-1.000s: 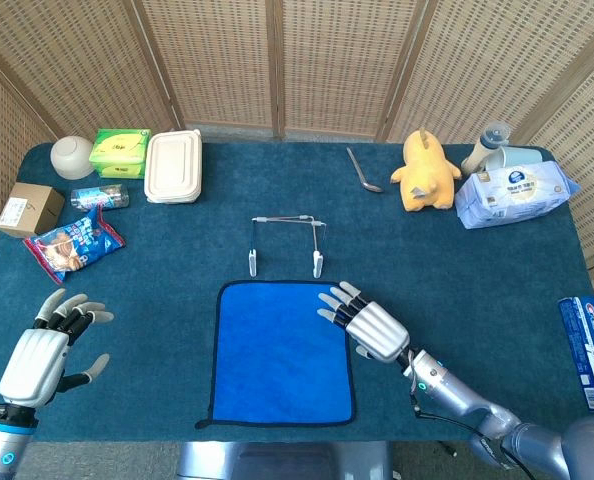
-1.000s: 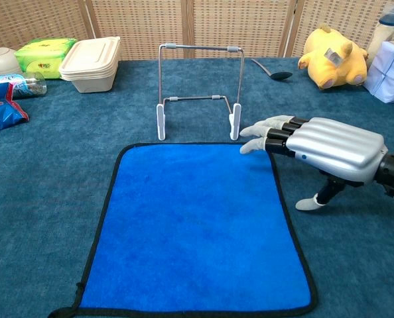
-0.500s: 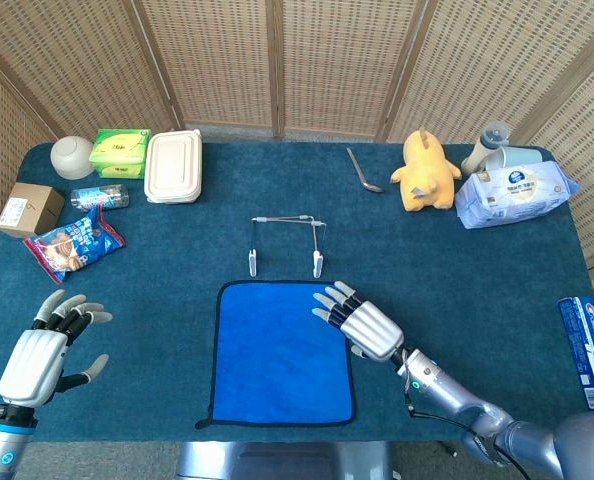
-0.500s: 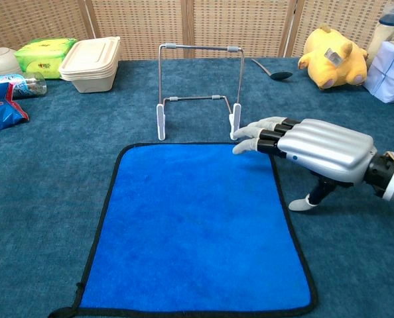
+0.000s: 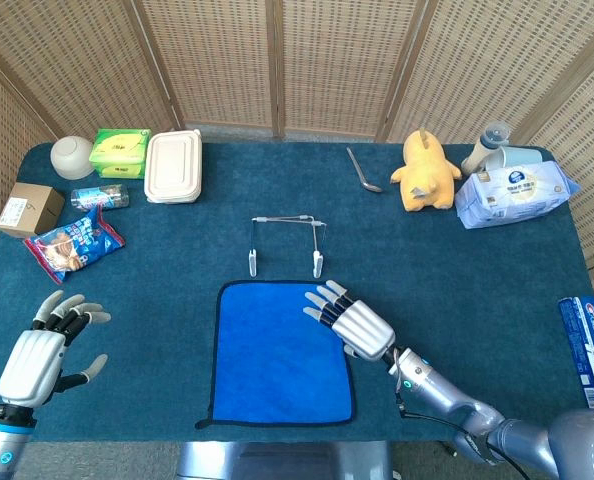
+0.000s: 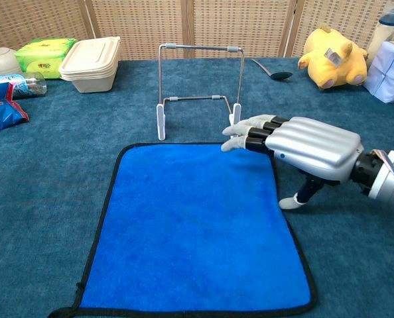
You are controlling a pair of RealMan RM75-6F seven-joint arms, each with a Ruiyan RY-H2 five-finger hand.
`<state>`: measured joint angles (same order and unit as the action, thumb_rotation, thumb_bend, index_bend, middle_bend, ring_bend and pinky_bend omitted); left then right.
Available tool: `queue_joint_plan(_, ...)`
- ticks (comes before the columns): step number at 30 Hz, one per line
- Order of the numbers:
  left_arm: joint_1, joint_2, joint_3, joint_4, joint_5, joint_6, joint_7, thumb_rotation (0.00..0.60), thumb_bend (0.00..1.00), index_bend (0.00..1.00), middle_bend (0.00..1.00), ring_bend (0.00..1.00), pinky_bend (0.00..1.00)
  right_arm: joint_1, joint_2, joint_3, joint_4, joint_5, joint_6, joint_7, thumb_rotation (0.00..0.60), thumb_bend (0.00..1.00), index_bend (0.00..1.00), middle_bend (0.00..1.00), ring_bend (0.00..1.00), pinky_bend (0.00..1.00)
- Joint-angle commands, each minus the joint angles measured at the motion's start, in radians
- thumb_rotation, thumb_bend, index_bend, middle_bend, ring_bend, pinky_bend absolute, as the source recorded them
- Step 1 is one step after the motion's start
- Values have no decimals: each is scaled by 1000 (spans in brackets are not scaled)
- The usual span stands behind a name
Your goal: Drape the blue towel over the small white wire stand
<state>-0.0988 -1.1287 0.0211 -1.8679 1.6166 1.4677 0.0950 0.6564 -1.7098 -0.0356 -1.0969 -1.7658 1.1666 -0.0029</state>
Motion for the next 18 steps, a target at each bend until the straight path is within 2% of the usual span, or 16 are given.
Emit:
queue_joint_plan(1,1,0,1,3,1,2,-4,600,379,323,282,174,46,3,-4,2,-4,4,-3,-5,600,33,126,66,0,0)
queue_joint_plan(8,5,2,2,12,5,11,-17,600,379,323,282,173,46,15,-22,5,-4,10,-14,-13,600,36,126,66,0,0)
queue_joint_plan(18,9,1,4,24,7,19,-30,600,379,322,282,173,46,35,-56,15,4,18,-24,-17,600,112,154,70,0,0)
